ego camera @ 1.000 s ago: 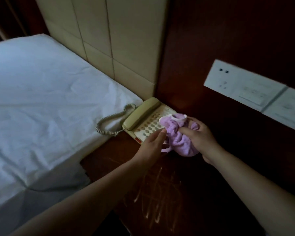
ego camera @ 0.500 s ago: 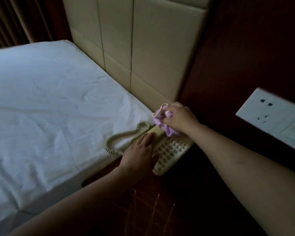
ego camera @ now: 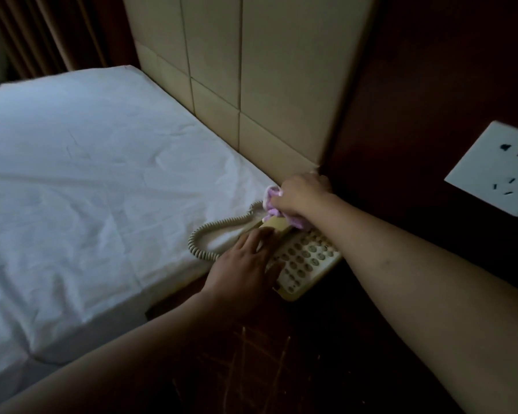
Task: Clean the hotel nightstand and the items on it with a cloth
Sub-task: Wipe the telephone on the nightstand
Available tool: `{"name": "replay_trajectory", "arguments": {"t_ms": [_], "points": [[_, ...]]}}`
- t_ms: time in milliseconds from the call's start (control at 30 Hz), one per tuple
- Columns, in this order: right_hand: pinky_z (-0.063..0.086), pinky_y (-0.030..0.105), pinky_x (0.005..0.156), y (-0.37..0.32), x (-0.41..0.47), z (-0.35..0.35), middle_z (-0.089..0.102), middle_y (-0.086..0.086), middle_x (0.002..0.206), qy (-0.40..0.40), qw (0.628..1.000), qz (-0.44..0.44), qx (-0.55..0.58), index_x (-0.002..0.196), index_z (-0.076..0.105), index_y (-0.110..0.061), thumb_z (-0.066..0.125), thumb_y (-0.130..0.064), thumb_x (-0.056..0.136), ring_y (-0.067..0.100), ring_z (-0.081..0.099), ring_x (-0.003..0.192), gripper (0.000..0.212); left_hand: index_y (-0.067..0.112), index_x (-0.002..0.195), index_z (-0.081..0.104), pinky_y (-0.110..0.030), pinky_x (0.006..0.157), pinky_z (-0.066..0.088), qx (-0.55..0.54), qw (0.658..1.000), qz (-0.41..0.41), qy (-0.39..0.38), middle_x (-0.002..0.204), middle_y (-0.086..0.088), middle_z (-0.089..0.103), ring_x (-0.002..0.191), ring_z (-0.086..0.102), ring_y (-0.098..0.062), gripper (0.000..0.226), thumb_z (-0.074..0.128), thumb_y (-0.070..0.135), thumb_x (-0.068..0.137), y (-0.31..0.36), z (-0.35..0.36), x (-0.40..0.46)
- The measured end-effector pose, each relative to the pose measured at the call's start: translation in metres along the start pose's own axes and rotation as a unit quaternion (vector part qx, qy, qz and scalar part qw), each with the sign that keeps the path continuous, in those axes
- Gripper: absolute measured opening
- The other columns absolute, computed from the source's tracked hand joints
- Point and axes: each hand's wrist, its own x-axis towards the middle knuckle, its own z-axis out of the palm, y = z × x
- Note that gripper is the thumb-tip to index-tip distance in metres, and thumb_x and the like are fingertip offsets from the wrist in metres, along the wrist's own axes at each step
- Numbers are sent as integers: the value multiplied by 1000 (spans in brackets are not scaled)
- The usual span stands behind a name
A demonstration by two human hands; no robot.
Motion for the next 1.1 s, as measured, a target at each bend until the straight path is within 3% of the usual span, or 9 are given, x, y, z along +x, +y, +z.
{"name": "replay_trajectory", "arguments": {"t_ms": [100,200,300,400,567,667,767,967,1100], "points": [[40,57,99,-23,-18,0,63,13,118,-11,999,-13,-44,102,67,-20,42,-57,86,38,47,123,48,29,160,23,-36,112,40,16,1000,11,0,162,3,21,151,18,-18,70,18,62,98,-3,3,-2],[31,65,100,-31,-39,1,60,11,124,-46,994,-84,-50,120,66,-20,35,-62,89,38,39,128,61,25,157,31,-41,116,38,10,1000,17,-3,163,-8,26,152,22,-28,74,17,63,95,-3,5,-3],[39,53,104,-4,-25,-1,65,5,123,-44,994,-95,-13,115,71,-25,40,-69,88,33,47,122,60,28,161,21,-38,117,34,18,1000,4,7,166,-1,18,154,16,-23,76,25,67,95,-1,6,-3],[40,35,106,36,-5,1,62,6,135,2,996,-42,76,127,67,-23,54,-50,95,32,50,126,44,30,161,13,-35,116,35,17,1000,3,1,162,8,15,150,15,-15,76,33,66,97,3,3,-3],[46,35,97,29,-1,39,58,2,129,95,979,38,178,123,64,-43,47,-66,74,29,51,117,57,29,158,25,-36,114,37,-49,999,9,-17,158,8,23,147,21,-14,73,44,62,96,-4,-5,-1],[40,44,104,11,-26,44,47,-1,137,113,986,-23,117,121,61,-46,52,-57,82,31,40,123,41,24,136,51,-38,97,51,-127,992,6,-12,136,5,46,122,52,-19,50,52,49,93,-17,-16,4],[30,53,109,-12,-65,52,34,-1,149,92,986,-117,73,127,57,-40,51,-44,92,38,21,136,35,19,111,56,-43,72,51,-169,980,-64,88,109,2,50,89,61,-28,25,49,35,92,-27,-28,0],[32,55,111,-45,-115,52,10,13,152,7,990,-132,48,135,35,-39,48,-47,100,38,17,138,39,19,119,55,-36,72,47,-151,966,-138,161,126,-1,48,100,60,-26,22,48,22,99,-28,-64,-28],[46,43,101,-40,-132,24,57,-1,128,11,953,-279,119,114,62,-34,70,-42,80,26,50,120,35,20,132,52,-35,79,46,-165,963,-152,152,145,2,40,111,61,-25,31,47,24,102,-19,-80,-27]]}}
